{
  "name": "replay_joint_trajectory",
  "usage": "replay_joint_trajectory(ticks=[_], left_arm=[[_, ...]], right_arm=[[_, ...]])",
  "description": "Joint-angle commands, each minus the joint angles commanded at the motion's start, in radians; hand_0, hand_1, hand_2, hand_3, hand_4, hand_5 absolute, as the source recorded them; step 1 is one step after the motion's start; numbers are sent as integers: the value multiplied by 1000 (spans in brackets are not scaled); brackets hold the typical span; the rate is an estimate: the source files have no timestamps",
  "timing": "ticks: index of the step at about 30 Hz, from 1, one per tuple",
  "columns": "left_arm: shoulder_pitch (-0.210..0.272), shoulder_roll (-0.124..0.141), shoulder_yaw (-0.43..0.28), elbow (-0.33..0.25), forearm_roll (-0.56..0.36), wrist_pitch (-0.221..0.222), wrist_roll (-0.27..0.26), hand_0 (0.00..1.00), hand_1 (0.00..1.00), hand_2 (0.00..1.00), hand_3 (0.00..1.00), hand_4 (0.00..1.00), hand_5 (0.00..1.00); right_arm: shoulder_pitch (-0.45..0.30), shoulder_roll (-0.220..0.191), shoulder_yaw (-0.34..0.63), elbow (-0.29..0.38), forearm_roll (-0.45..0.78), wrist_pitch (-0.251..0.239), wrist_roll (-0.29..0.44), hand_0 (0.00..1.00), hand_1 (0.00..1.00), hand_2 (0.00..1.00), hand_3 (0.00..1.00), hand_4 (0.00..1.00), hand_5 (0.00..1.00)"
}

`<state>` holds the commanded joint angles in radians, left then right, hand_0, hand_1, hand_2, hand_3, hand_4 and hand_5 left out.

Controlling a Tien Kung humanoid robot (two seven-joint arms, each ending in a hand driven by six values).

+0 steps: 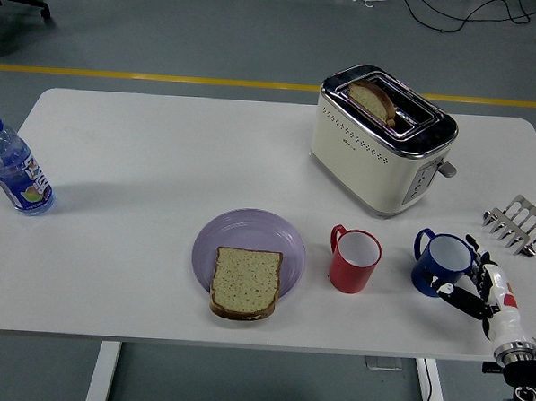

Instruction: Pick up the cup,pour liquid into bread,place the cup on the desk

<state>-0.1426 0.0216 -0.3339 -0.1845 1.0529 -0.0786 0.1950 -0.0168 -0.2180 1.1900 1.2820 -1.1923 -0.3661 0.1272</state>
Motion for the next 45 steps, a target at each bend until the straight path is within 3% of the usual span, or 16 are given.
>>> replay_joint_trajectory(ticks=[9, 45], left_arm=[[3, -1, 12, 0, -1, -1, -1, 667, 734, 735, 629, 394, 998], [-3, -2, 9, -2, -1, -1, -5, 668, 735, 735, 629, 394, 998]], right_arm=[[38, 8, -58, -62, 90, -51, 71, 945, 890, 960, 998, 998, 221], [127, 21, -133, -190, 170, -76, 125, 940, 881, 960, 998, 998, 233]])
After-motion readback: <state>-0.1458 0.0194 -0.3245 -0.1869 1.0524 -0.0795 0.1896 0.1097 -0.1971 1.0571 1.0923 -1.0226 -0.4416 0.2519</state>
